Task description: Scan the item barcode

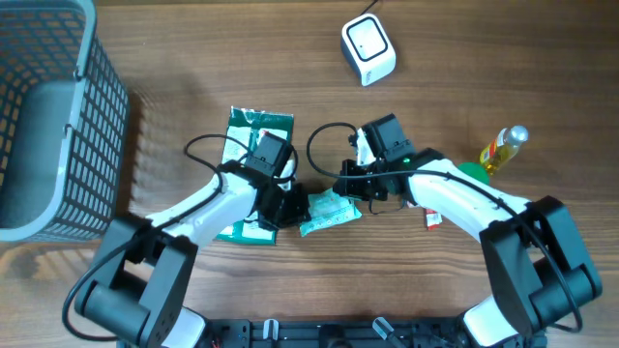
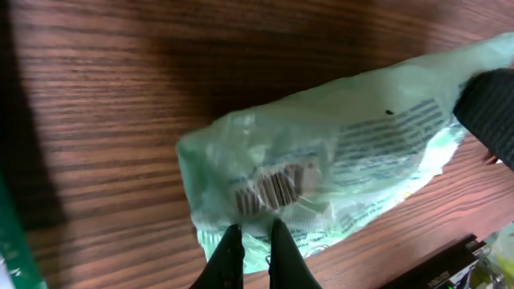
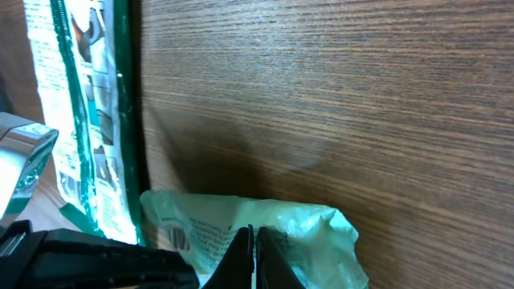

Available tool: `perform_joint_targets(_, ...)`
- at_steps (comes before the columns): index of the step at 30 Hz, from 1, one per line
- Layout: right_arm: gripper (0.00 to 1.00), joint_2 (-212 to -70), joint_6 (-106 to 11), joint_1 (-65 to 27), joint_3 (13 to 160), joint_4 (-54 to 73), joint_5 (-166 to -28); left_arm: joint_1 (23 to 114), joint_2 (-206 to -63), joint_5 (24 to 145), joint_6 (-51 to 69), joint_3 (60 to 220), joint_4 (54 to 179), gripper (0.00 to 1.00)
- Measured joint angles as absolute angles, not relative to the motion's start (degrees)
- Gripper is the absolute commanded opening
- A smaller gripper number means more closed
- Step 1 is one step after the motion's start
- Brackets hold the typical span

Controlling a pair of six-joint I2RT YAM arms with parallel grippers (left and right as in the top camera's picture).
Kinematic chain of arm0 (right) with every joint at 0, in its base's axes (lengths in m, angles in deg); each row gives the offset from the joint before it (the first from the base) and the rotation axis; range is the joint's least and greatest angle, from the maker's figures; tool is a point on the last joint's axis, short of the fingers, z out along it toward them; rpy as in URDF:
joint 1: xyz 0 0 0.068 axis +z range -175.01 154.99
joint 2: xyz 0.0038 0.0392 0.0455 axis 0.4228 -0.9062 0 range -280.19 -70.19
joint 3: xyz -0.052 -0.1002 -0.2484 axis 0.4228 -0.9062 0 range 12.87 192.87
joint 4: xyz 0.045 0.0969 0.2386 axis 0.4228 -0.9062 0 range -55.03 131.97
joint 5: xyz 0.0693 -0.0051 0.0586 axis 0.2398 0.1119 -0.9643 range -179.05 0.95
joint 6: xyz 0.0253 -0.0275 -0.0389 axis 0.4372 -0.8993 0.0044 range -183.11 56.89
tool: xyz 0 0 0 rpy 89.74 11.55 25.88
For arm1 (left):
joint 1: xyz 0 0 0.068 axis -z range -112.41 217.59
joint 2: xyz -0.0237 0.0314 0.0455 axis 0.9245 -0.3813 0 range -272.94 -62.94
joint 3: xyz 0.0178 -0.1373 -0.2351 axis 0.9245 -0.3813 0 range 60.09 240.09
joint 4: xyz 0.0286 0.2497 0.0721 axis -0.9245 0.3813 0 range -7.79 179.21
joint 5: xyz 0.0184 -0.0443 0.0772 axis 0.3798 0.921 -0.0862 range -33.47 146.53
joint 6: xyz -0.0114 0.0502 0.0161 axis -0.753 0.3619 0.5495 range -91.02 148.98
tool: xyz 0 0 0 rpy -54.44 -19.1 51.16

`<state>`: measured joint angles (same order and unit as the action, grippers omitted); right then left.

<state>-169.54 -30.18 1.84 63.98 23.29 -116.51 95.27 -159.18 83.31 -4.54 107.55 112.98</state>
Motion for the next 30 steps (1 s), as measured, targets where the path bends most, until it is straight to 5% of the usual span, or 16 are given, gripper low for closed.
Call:
perform_joint_targets(24,0.06,-172.75,-25.81,2.24,64.77,25.35,-113.23,95.16,-161.13,81.96,-2.94,108.03,116.17,0.04)
perform_joint_targets(30,0.12,-172.99,-25.65,2.24,65.51,24.89,-112.99,94.37,-156.43,80.27,-2.66,107.27,116.54,0.04)
